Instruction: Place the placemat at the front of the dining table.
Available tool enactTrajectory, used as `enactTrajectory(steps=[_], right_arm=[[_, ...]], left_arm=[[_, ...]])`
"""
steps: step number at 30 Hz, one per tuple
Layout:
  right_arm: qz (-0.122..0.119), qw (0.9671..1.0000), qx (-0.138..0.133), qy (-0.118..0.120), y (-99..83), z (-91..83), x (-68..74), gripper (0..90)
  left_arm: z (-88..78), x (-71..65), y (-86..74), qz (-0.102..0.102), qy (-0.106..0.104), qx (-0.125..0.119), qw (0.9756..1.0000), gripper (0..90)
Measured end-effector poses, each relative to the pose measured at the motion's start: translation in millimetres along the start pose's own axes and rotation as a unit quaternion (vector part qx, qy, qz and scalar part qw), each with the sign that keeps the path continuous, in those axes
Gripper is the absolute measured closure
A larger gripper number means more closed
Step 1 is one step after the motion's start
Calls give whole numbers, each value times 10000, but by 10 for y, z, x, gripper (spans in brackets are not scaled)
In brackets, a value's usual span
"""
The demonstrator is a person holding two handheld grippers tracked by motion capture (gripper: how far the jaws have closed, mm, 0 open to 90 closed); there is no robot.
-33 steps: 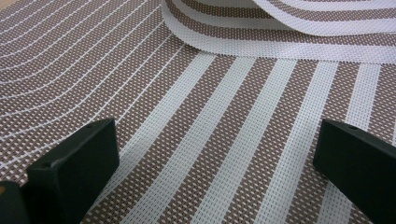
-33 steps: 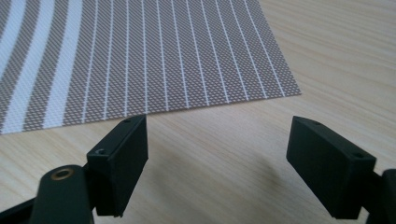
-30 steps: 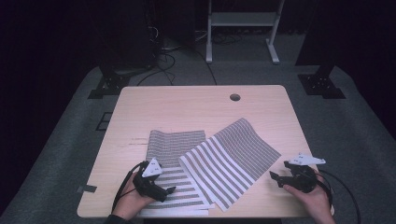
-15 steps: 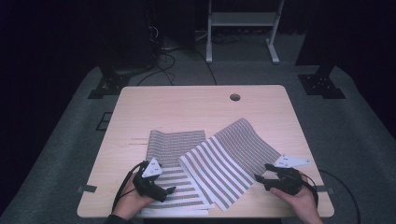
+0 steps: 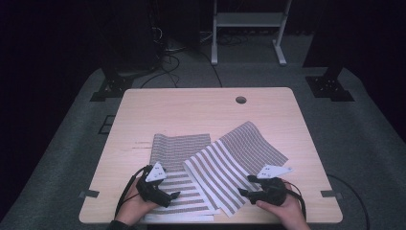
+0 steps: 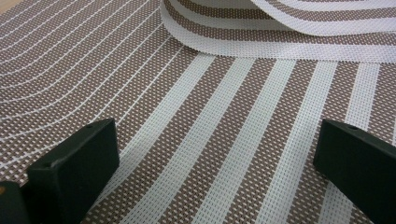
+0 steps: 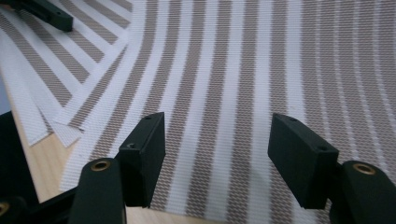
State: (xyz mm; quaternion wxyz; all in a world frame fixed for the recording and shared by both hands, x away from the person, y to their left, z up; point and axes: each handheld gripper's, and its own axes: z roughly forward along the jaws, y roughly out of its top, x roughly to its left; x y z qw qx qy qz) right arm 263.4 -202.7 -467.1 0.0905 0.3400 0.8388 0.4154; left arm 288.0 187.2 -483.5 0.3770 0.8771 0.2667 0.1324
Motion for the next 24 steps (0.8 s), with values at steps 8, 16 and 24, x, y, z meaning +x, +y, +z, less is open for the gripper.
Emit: enactTrajectory(steps=[8,16,24], right_arm=[[-296,9990,150,300,86,243,268,340],[-624,9968,274,411,157,432,484,296],[-1075,9932,385,228,166,542,627,269]], left_arm=[[1,2,0,-5,-6,2,10000,0],[1,5,0,-3,-13,6,10000,0],[1,4,0,-17,-17,7,10000,0]])
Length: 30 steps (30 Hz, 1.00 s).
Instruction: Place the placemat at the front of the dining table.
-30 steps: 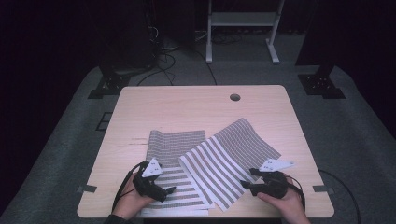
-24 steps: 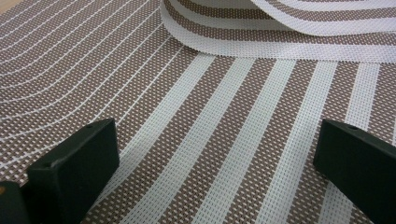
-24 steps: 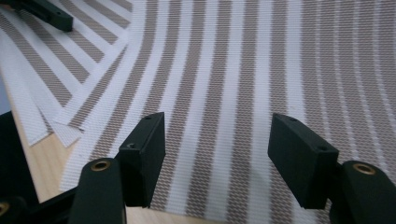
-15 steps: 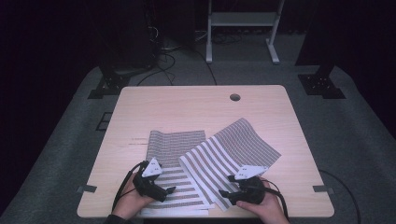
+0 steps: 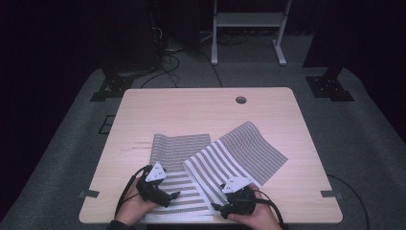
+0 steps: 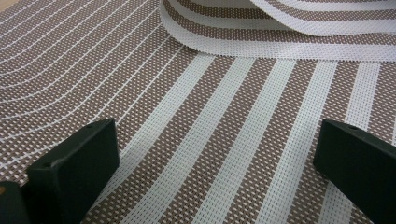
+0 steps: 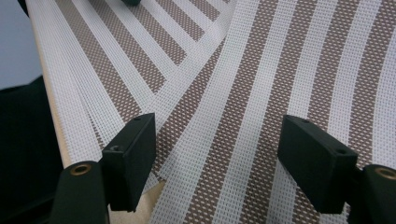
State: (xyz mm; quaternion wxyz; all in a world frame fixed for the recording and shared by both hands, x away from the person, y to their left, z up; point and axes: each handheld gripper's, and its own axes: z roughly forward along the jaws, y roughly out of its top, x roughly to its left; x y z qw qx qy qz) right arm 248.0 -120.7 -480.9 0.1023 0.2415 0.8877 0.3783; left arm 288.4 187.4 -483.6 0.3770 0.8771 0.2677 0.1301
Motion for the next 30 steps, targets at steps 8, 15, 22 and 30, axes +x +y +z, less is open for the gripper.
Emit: enactTrajectory(steps=[8,15,22,30], right_arm=[[-1,10000,57,49,15,-31,3,448],[101,9999,117,-73,-5,-97,-110,714],[349,9991,230,-78,-48,-199,-292,761],[632,9974,301,-171,-176,-385,-543,726]], left_arm=[[0,-1,0,3,-2,0,10000,0],[-1,0,0,17,2,1,10000,0],[-1,1,0,14,2,-3,10000,0],[-1,0,0,12,1,-2,10000,0]])
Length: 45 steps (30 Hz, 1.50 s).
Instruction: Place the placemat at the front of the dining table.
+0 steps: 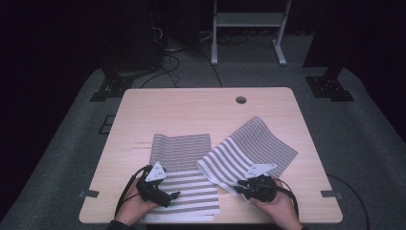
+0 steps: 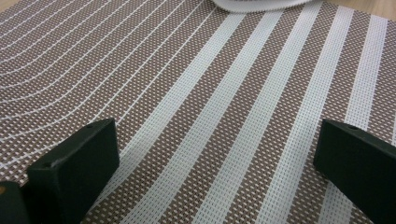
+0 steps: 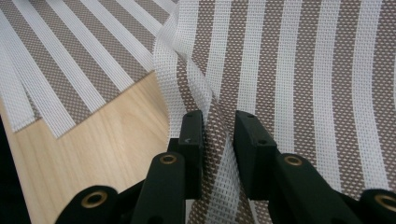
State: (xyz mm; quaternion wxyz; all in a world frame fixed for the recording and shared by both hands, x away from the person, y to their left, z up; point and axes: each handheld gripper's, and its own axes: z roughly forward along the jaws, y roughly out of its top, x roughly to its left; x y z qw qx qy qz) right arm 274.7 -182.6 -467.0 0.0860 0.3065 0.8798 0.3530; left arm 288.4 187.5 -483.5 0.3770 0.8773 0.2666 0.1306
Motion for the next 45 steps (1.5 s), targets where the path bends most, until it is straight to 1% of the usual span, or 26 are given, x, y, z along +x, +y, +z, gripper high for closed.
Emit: enactTrajectory(steps=[8,9,10,14,16,18,20,23,25,28,30,32,33,35,37,38,43,45], right_arm=[[232,9996,41,-154,-155,-207,-254,690],[288,9994,42,-196,-183,-238,-294,688],[399,9989,28,-243,-215,-278,-337,681],[628,9973,-26,-371,-305,-385,-467,652],[676,9968,-44,-414,-334,-411,-501,638],[712,9966,-96,-396,-350,-436,-515,615],[733,9965,-193,-341,-358,-472,-508,596],[723,9960,-371,-366,-382,-551,-480,578],[739,9954,-437,-426,-410,-603,-479,583],[823,9939,-530,-502,-489,-689,-516,580],[918,9924,-542,-610,-558,-749,-559,578],[955,9919,-545,-641,-582,-764,-574,579],[1050,9903,-460,-789,-649,-796,-617,583],[1099,9890,-342,-925,-701,-807,-654,592],[1155,9879,-270,-995,-734,-803,-689,598],[1145,9879,-241,-1015,-741,-795,-701,603],[1195,9853,50,-1222,-744,-720,-761,611],[1255,9843,52,-1236,-741,-710,-786,628]], left_arm=[[0,2,0,1,-1,2,10000,0],[1,1,0,-3,-2,0,10000,0],[1,1,0,-2,-1,0,10000,0],[1,1,1,-2,-1,1,10000,0],[1,2,1,-5,-2,1,10000,0],[1,2,1,-2,-2,2,10000,0],[1,1,1,-3,-1,0,10000,0],[1,2,1,-4,-2,0,10000,0],[1,2,0,-4,-2,1,10000,0],[1,2,0,-3,-2,1,10000,0],[1,2,0,-2,-2,1,10000,0],[1,2,0,-1,-2,2,10000,0],[1,1,1,-3,-1,0,10000,0],[1,2,1,-2,-1,1,10000,0],[1,2,1,-3,-2,2,10000,0],[1,2,1,-2,-2,3,10000,0],[1,2,1,-4,-3,3,10000,0],[1,2,1,-4,-3,4,10000,0]])
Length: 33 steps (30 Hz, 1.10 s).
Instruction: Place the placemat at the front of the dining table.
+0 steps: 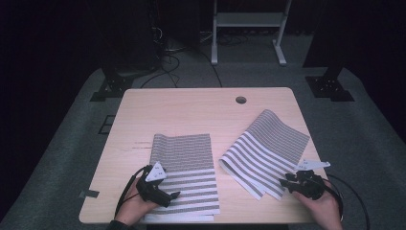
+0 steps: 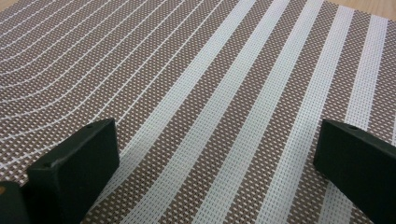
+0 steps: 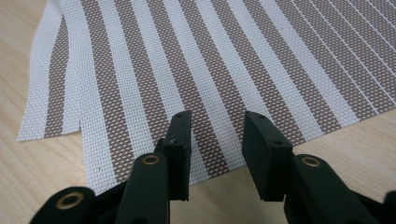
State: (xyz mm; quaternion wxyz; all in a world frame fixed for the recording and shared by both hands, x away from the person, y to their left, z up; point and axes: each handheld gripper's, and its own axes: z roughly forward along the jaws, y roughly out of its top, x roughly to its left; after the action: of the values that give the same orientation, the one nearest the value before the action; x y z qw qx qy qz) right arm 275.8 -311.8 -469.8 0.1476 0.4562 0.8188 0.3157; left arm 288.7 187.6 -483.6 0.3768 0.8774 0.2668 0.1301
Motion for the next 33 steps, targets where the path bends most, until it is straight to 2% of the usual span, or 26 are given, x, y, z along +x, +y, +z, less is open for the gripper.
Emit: enactTrajectory(steps=[7,13,33], right_arm=[[26,9998,-52,-164,117,106,-88,646],[-66,9997,-87,-204,235,209,-151,658],[-68,9997,-135,-166,729,616,-440,659]], left_arm=[[0,0,0,-1,0,0,10000,0],[1,1,0,-4,-3,5,10000,0],[0,5,1,-7,-12,24,10000,0]])
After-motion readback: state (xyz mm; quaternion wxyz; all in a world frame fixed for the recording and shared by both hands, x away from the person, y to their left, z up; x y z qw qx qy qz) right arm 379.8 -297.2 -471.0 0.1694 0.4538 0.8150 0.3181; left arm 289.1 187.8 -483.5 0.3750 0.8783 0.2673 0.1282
